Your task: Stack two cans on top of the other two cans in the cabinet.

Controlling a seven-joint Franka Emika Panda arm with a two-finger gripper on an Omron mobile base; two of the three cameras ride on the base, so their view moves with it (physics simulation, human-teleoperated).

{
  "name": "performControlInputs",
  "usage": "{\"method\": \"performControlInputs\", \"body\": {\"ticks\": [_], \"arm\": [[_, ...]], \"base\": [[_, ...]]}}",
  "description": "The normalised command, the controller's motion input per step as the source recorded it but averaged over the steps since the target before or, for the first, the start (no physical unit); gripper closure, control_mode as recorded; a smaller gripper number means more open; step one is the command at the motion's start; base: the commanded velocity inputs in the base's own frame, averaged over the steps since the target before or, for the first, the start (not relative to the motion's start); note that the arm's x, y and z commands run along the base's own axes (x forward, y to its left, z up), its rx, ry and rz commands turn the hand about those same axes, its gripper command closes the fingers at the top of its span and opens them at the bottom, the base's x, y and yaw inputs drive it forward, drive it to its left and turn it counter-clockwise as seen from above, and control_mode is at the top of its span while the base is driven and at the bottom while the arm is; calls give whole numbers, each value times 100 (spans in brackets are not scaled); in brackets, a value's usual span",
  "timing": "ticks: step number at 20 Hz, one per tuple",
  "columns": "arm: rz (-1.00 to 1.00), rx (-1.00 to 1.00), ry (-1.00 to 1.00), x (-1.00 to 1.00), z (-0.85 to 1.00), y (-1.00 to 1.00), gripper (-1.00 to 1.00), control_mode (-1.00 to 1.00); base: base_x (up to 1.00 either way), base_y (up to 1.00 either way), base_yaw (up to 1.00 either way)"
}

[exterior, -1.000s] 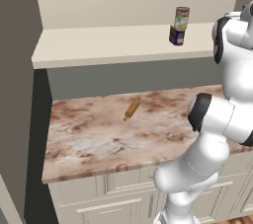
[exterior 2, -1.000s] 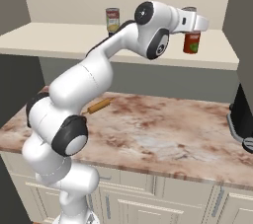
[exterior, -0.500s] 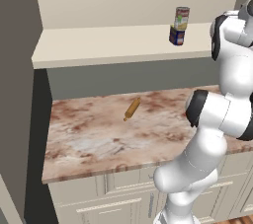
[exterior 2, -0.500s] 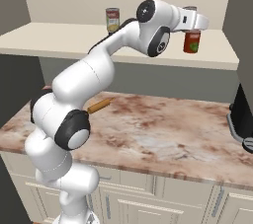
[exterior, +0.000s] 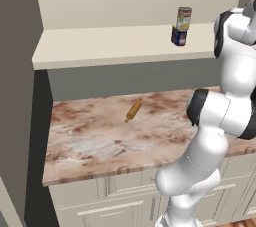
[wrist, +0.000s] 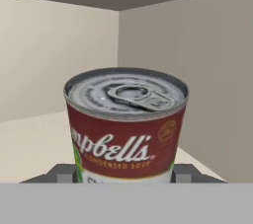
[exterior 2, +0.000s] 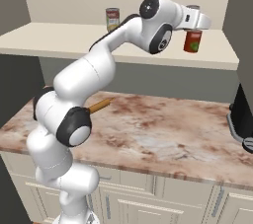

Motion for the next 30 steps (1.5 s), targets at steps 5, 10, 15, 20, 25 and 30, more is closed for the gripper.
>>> {"method": "performControlInputs", "body": {"ticks": [5, 10, 15, 20, 25, 30], "arm": [[0, 4, 0, -4, 0, -7, 100, -100], [0, 3, 0, -3, 0, -1, 100, -100], [0, 1, 0, 0, 0, 0, 100, -100], [0, 0, 0, 1, -7, 3, 100, -100], [0, 0, 0, 8, -6, -1, 100, -100], [0, 0, 0, 5, -7, -1, 100, -100]], "base": [[0, 0, 0], [0, 0, 0], [0, 0, 0], [0, 0, 0], [0, 0, 0], [0, 0, 0]]}}
